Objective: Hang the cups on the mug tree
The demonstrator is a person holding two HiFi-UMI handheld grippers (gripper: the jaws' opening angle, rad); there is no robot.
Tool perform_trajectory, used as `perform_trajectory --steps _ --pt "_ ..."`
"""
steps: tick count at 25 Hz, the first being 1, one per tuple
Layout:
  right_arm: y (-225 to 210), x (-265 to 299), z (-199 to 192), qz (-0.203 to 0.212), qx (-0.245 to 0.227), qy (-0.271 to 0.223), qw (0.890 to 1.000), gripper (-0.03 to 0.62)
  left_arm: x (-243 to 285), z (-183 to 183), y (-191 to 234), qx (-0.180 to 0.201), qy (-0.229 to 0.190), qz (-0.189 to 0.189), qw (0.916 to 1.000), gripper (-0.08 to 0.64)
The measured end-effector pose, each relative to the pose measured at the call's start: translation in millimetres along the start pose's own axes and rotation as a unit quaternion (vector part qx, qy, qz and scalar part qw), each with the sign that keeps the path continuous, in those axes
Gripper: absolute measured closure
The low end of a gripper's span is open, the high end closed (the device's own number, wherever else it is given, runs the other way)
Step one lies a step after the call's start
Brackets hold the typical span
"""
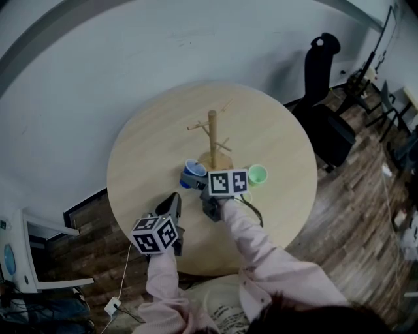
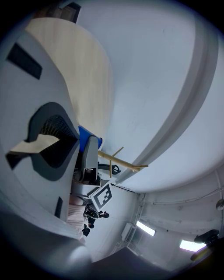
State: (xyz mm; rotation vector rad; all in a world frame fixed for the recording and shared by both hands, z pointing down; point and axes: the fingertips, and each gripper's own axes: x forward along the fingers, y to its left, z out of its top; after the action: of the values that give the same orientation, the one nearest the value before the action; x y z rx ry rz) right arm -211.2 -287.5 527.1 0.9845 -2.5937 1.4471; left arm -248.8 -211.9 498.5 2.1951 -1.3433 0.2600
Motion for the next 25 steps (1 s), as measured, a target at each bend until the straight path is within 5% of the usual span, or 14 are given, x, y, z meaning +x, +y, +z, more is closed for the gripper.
perform_trajectory --steps 25 --pt "-16 -6 25 0.054 0.116 -0.034 0.991 0.305 16 3 -8 0.010 0.006 0.008 0.9999 0.545"
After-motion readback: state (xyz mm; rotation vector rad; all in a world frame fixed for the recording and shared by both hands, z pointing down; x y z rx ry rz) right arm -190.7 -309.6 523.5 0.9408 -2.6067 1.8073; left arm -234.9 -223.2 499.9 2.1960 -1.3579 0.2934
